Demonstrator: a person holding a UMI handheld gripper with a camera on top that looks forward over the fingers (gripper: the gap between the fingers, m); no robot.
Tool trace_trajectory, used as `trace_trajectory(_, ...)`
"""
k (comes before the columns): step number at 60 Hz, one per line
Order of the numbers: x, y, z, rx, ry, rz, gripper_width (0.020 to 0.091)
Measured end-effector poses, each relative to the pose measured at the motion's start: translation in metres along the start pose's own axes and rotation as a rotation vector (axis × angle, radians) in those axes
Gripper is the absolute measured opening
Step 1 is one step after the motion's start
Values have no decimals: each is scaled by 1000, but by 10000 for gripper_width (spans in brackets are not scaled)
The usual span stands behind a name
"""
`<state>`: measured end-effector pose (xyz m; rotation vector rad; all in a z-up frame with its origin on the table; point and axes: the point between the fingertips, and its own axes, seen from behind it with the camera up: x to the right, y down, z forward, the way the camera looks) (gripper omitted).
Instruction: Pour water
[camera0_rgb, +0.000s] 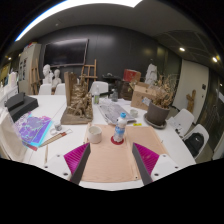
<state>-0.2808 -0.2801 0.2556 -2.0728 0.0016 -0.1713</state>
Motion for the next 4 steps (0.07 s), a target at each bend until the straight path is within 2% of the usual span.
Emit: trace_trajectory(4,0,0,-1,-5,2,5,857)
